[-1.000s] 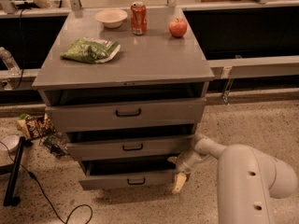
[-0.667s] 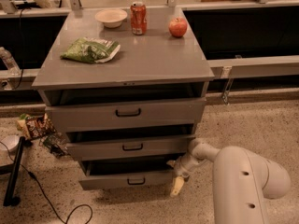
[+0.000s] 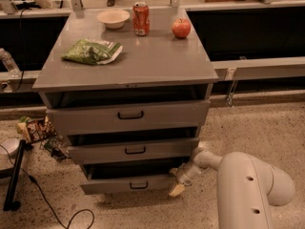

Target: Open bottom drawer

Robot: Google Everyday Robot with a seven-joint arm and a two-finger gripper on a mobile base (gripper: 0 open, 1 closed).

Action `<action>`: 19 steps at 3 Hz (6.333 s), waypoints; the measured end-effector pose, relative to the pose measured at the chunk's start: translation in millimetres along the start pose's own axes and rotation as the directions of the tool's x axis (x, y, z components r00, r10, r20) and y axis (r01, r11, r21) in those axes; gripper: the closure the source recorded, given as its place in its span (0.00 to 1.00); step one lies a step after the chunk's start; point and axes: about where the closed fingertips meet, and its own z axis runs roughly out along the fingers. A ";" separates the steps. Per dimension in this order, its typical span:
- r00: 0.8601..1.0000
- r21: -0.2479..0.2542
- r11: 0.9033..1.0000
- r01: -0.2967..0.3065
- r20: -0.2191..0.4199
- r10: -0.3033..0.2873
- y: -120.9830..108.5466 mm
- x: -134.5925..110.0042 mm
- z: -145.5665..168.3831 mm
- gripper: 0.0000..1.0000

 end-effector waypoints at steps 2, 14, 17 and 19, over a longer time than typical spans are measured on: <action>1.000 -0.004 1.000 -0.003 -0.001 0.003 3.1 0.8 -1.0 0.98; 0.997 -0.012 0.998 0.061 -0.037 -0.061 1.0 3.1 72.0 1.00; 0.999 -0.122 0.992 0.008 -0.038 -0.013 42.2 3.6 65.7 1.00; 0.994 0.022 0.999 0.023 0.111 -0.025 26.5 -39.6 4.9 1.00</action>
Offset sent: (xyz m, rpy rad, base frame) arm -0.0734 -0.0601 0.0458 -0.1012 0.1177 -0.0015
